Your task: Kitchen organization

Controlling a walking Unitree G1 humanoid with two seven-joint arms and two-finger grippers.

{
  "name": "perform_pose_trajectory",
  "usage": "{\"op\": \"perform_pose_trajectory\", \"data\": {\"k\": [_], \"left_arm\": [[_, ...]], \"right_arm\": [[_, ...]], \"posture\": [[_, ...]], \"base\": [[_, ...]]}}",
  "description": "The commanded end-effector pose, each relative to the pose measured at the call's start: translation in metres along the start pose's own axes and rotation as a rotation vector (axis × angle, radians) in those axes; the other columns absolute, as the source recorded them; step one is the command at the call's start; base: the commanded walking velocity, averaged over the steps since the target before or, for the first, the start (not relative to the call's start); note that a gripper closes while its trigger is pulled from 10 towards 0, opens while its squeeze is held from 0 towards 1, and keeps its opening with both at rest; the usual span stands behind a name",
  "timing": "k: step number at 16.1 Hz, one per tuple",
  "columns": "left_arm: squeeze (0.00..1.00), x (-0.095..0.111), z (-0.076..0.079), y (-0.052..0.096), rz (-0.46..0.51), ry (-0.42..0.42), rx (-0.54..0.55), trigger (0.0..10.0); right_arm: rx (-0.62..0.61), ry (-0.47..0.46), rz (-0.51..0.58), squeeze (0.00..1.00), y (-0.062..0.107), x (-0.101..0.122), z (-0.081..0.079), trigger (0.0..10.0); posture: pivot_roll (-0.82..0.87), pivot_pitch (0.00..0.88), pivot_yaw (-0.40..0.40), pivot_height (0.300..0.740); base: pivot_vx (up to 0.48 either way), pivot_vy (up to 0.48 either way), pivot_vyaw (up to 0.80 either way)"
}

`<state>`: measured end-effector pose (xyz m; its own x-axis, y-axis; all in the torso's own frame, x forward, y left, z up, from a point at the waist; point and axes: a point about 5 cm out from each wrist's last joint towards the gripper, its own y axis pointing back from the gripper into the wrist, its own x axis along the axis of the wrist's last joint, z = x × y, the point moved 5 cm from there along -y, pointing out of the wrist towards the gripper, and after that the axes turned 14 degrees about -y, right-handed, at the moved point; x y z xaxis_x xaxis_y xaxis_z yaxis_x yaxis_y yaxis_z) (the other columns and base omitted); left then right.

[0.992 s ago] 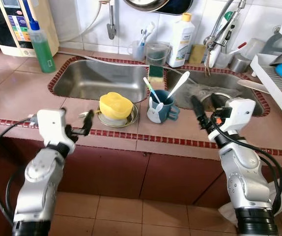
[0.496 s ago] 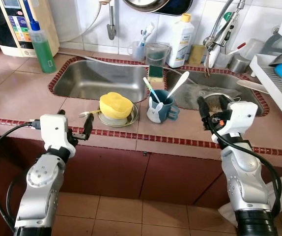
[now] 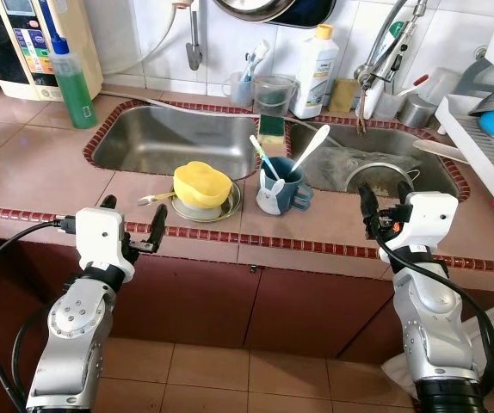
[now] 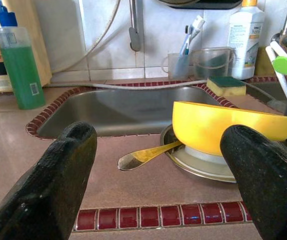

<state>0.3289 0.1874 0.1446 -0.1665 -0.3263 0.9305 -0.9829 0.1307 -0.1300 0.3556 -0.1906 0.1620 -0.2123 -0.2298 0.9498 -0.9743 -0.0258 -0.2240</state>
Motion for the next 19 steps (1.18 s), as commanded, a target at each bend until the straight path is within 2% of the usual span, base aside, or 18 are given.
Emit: {"op": "perform_pose_trajectory", "data": {"k": [1, 10, 11, 13, 15, 17, 19], "left_arm": [[0.00, 0.006, 0.001, 0.001, 0.027, -0.020, -0.010, 10.0], [0.00, 0.010, 0.004, -0.004, 0.045, -0.006, -0.013, 10.0], [0.00, 0.008, 0.004, -0.005, 0.033, -0.017, -0.004, 10.0], [0.00, 0.008, 0.004, -0.005, 0.031, 0.053, -0.008, 10.0], [0.00, 0.010, 0.007, -0.005, 0.034, 0.023, -0.033, 10.0], [0.00, 0.010, 0.006, -0.004, 0.036, 0.029, -0.033, 10.0], [0.00, 0.013, 0.008, -0.004, 0.049, 0.012, -0.054, 10.0]], "right_arm": [[-0.005, 0.019, 0.023, 0.00, 0.000, 0.006, 0.004, 10.0], [0.017, 0.025, 0.022, 0.00, -0.002, 0.007, 0.000, 10.0], [0.020, 0.027, 0.021, 0.00, -0.002, 0.006, 0.000, 10.0], [0.024, 0.027, 0.018, 0.00, -0.002, 0.006, -0.001, 10.0], [0.038, 0.028, 0.004, 0.00, -0.001, 0.003, -0.001, 10.0], [0.052, 0.025, -0.012, 0.00, -0.001, 0.001, -0.002, 10.0], [0.117, 0.009, -0.050, 0.00, 0.002, -0.005, -0.007, 10.0]], "posture": [[0.02, 0.000, -0.069, 0.740], [0.02, 0.000, -0.077, 0.740], [0.02, 0.000, -0.077, 0.740], [0.02, 0.000, -0.078, 0.740], [0.02, 0.000, -0.078, 0.740], [0.02, 0.000, -0.079, 0.740], [0.02, 0.000, -0.078, 0.740]], "base": [[0.000, -0.296, 0.00], [0.000, -0.462, 0.00], [0.000, 0.000, 0.00], [0.000, 0.000, 0.00], [0.000, 0.000, 0.00], [0.000, 0.000, 0.00], [0.000, 0.000, 0.00]]}}
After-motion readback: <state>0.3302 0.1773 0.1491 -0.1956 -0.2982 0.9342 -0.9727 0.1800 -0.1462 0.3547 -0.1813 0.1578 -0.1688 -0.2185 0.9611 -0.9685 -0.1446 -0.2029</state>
